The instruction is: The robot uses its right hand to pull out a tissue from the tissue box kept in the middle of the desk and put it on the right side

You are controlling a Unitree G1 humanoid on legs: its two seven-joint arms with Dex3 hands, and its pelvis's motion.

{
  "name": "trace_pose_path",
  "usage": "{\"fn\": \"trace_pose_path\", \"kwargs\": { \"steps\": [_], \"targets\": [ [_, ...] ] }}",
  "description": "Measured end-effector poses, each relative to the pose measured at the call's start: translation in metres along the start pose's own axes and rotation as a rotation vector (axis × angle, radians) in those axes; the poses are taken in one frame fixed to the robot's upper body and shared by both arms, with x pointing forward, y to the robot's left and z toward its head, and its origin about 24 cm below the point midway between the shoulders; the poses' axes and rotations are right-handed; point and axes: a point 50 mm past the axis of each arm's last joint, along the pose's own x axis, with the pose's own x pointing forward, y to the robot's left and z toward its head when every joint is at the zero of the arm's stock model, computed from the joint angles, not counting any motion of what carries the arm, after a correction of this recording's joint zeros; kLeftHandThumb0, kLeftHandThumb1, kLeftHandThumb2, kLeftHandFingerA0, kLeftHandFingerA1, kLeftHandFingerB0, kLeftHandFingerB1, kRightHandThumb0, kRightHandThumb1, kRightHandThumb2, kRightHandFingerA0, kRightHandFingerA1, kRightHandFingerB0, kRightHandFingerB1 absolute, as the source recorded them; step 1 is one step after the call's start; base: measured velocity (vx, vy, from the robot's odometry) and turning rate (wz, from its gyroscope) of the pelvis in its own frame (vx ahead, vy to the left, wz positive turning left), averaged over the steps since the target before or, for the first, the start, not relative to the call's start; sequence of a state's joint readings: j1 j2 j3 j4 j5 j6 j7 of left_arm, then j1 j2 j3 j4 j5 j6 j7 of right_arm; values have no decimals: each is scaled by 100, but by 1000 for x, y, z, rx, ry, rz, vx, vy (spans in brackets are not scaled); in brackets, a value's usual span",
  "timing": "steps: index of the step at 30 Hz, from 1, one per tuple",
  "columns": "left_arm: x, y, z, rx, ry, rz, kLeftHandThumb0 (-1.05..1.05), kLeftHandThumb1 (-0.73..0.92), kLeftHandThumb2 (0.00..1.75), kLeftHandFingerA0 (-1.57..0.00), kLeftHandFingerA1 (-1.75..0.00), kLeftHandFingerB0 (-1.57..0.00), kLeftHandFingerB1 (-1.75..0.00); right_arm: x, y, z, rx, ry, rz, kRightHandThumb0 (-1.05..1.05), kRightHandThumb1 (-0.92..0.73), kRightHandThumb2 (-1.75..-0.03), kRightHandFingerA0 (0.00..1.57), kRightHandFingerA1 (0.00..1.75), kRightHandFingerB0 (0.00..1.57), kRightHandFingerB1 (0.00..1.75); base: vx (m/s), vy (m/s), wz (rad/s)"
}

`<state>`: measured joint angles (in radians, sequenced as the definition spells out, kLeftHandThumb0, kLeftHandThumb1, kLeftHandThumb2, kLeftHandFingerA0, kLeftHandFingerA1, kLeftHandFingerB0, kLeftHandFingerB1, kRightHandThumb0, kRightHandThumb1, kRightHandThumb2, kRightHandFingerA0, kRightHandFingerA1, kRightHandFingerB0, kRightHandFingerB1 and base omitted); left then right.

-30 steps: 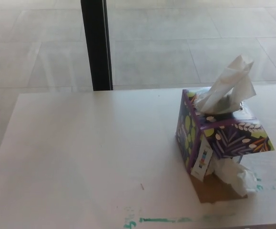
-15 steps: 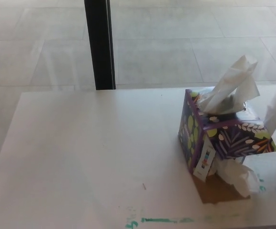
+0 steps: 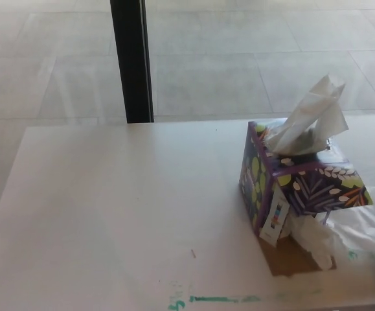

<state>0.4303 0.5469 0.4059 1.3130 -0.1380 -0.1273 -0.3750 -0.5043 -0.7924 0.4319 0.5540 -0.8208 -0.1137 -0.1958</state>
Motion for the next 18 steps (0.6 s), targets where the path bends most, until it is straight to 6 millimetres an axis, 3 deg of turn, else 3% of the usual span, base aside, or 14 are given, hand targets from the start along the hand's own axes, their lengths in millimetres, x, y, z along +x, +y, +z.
{"fn": "trace_pose_path", "kwargs": {
  "steps": [1, 3, 4, 5, 6, 8, 9, 10, 11, 12, 13, 14, 15, 18],
  "targets": [
    [0, 0, 0, 2, 0, 1, -92, 77, 98, -37, -50, -38, -48, -3, 6, 4, -7, -14, 33, -30, -72, -64, 77, 145, 74, 74, 0, 0, 0],
    [0, 0, 0, 3, 0, 2, -92, 77, 98, -37, -50, -38, -48, -6, 15, 11, -17, -36, 85, -30, -72, -64, 77, 145, 74, 74, 0, 0, 0],
    [0, 0, 1, 3, 0, 3, -87, 92, 79, -37, -44, -40, -42, -7, 19, 14, -18, -45, 104, -34, -71, -64, 76, 146, 73, 76, 0, 0, 0],
    [0, 0, 1, 4, -1, 3, -87, 92, 76, -41, -44, -43, -42, -8, 22, 17, -21, -53, 123, -35, -74, -64, 77, 139, 66, 56, 0, 0, 0],
    [0, 0, 1, 4, -1, 3, -87, 92, 76, -41, -44, -43, -42, -10, 29, 23, -28, -64, 157, -35, -74, -64, 77, 139, 66, 56, 0, 0, 0],
    [0, 0, 1, 2, -2, 5, -88, 92, 76, -44, -46, -41, -42, -13, 38, 32, -27, -78, 203, -36, -69, -60, 66, 129, 40, 37, 0, 0, 0],
    [0, 0, 1, 0, -4, 6, -83, 79, 121, -40, -56, -30, -50, -14, 44, 36, -27, -84, 227, -40, -65, -61, 51, 131, 25, 33, 0, 0, 0],
    [0, 0, 1, 0, -5, 6, -85, 80, 122, -36, -54, -36, -53, -15, 45, 39, -35, -84, 236, -47, -62, -60, 19, 66, 11, 29, 0, 0, 0],
    [0, 0, 1, 0, -5, 6, -88, 80, 122, -40, -55, -38, -52, -15, 46, 40, -46, -83, 248, -55, -37, -79, 0, 35, 0, 26, 0, 0, 0],
    [0, 0, 1, 0, -5, 7, -90, 92, 74, -44, -47, -45, -43, -16, 48, 42, -59, -84, 262, -76, -41, -73, 0, 8, 0, 2, 0, 0, 0],
    [0, 0, 1, 0, -4, 7, -89, 92, 73, -47, -46, -45, -43, -16, 49, 43, -70, -88, 277, -70, -36, -67, 0, 0, 0, 0, 0, 0, 0],
    [0, 0, 1, 1, -4, 7, -87, 81, 122, -41, -56, -41, -53, -17, 50, 45, -82, -91, 290, -78, -34, -70, 0, 0, 0, 0, 0, 0, 0],
    [0, 0, 1, 3, -3, 7, -89, 92, 73, -38, -44, -48, -44, -16, 50, 46, -92, -90, 298, -74, -39, -67, 0, 0, 0, 0, 0, 0, 0],
    [0, 0, 1, 3, -4, 7, -90, 92, 74, -39, -44, -47, -43, -16, 47, 47, -129, -91, 318, -66, -45, -65, 0, 0, 0, 0, 0, 0, 0]
  ]
}}
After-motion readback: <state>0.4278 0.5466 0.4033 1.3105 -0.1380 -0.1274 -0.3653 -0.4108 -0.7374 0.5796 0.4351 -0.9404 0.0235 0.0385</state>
